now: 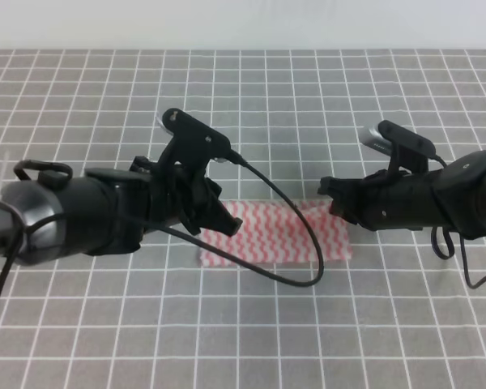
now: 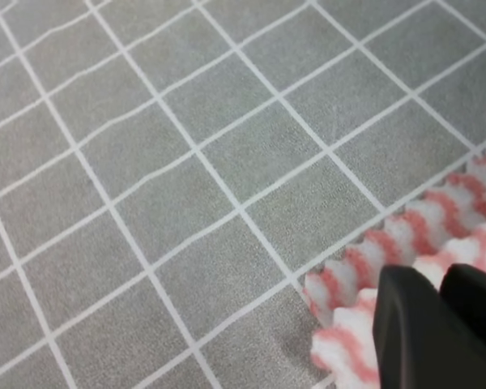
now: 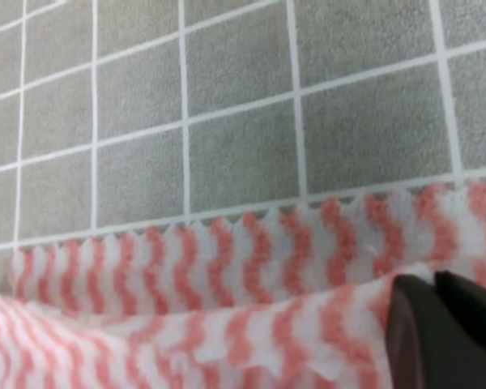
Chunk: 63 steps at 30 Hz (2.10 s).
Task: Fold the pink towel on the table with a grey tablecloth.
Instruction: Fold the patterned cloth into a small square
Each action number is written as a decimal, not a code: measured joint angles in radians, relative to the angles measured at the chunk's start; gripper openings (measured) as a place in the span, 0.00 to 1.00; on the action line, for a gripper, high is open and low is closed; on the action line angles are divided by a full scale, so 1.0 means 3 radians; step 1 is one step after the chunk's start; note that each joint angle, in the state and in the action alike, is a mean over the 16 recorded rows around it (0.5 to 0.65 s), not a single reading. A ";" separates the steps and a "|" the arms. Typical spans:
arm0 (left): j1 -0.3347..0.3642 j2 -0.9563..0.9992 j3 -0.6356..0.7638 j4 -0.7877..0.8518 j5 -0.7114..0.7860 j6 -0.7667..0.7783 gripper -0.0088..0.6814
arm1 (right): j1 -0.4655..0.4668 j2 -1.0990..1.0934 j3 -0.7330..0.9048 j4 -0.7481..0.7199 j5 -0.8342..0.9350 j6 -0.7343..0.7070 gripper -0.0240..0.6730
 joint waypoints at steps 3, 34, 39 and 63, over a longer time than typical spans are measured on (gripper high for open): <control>0.0000 0.0013 0.0000 0.0006 0.0006 0.0019 0.10 | -0.0001 -0.0005 0.0000 0.0005 -0.0037 0.0004 0.01; 0.0000 -0.0129 0.0088 -0.0010 -0.0049 -0.0297 0.05 | -0.0001 0.0004 -0.0167 0.0164 0.0050 -0.0327 0.18; 0.0001 -0.0208 0.0209 -0.0011 0.0027 -0.0561 0.02 | -0.0001 0.0069 -0.0223 0.0097 0.0150 -0.0431 0.06; 0.0959 -0.0168 0.0292 0.0327 0.2205 -0.1704 0.01 | -0.0030 -0.0195 -0.0236 -0.1057 0.0564 0.0310 0.01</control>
